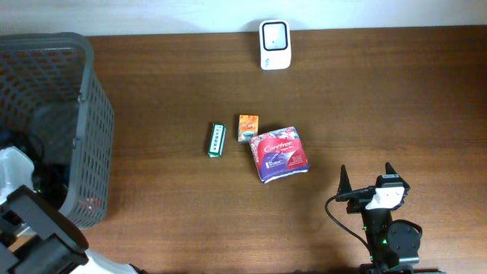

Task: Scan the item barcode
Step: 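Pick the red Nescafe stick from the basket and lay it on the table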

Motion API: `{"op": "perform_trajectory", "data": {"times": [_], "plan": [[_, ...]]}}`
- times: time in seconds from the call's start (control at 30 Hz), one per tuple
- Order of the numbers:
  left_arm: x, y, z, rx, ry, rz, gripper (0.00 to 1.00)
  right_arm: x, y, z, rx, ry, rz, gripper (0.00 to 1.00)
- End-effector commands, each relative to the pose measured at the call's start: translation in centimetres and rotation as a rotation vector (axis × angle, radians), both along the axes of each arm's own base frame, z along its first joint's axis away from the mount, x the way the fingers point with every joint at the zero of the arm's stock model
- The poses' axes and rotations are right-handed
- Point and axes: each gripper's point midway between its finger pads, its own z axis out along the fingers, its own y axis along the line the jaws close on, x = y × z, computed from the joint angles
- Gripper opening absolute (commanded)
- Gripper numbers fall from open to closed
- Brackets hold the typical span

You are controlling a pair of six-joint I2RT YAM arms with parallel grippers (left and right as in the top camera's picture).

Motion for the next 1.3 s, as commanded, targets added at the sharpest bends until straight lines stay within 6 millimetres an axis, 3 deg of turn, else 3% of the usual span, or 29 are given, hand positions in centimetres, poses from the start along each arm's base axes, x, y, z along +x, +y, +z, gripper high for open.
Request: {"op": "perform_trajectory", "data": {"times": [0.0,0.13,0.27,0.3,0.37,0.47,0.53,0.6,0.7,0.73,0.77,0.8,0.83,0.9,0.97,1.03,1.07,1.2,1.23,1.27], "plan": [[2.7,0.9,6.7,0.091,-0.217,-0.058,0.0,0.0,-0.1,-0.3,0.0,0.006,-0.008,0.98],[3.6,0.6,16.3,0.273,-0.486,-0.08,0.0,0.0,-0.1,-0.3,0.0,0.006,-0.008,0.98],[5.6,-3.8,31.8,0.585,-0.973,-0.272,0.0,0.0,-0.1,-0.3,0.0,0.006,-0.008,0.98],[5.5,-5.1,34.9,0.644,-1.069,-0.304,0.0,0.0,-0.1,-0.3,0.0,0.006,-0.008,0.98],[5.0,-8.2,38.9,0.681,-1.191,-0.372,0.0,0.0,-0.1,-0.3,0.0,0.006,-0.008,0.98],[6.3,-13.4,40.4,0.556,-1.311,-0.536,0.0,0.0,-0.1,-0.3,0.0,0.006,-0.008,0.98],[7.9,-18.7,39.6,0.408,-1.351,-0.688,0.0,0.0,-0.1,-0.3,0.0,0.006,-0.008,0.98],[9.3,-24.3,37.1,0.257,-1.318,-0.847,0.0,0.0,-0.1,-0.3,0.0,0.006,-0.008,0.99],[11.8,-33.7,28.5,0.031,-1.078,-1.081,0.0,0.0,-0.1,-0.3,0.0,0.006,-0.008,0.98],[12.3,-36.8,24.7,-0.038,-0.976,-1.15,0.0,0.0,-0.1,-0.3,0.0,0.006,-0.008,0.98],[12.7,-39.1,21.3,-0.088,-0.887,-1.202,0.0,0.0,-0.1,-0.3,0.0,0.006,-0.008,0.98],[12.8,-40.2,19.5,-0.11,-0.837,-1.225,0.0,0.0,-0.1,-0.3,0.0,0.006,-0.008,0.98],[13.1,-41.7,14.8,-0.124,-0.71,-1.259,0.0,0.0,-0.1,-0.3,0.0,0.006,-0.008,0.98],[13.5,-40.8,9.3,-0.031,-0.528,-1.266,0.0,0.0,-0.1,-0.3,0.0,0.006,-0.008,0.98],[13.4,-39.7,6.4,0.033,-0.417,-1.271,0.0,0.0,-0.1,-0.3,0.0,0.006,-0.008,0.98],[12.7,-40.1,3.7,0.019,-0.334,-1.291,0.0,0.0,-0.1,-0.3,0.0,0.006,-0.008,0.98],[12.4,-40.5,2.7,0.013,-0.309,-1.303,0.08,0.0,-0.1,-0.3,0.0,0.006,-0.008,0.98],[11.9,-41.2,2.5,-0.007,-0.306,-1.319,0.22,0.0,-0.1,-0.3,0.0,0.006,-0.008,0.99],[11.9,-41.3,2.7,-0.011,-0.308,-1.318,0.3,0.0,-0.1,-0.3,0.0,0.006,-0.008,0.98],[12.0,-41.2,3.5,-0.011,-0.306,-1.317,0.29,0.0,-0.1,-0.3,0.0,0.006,-0.008,0.98]]}}
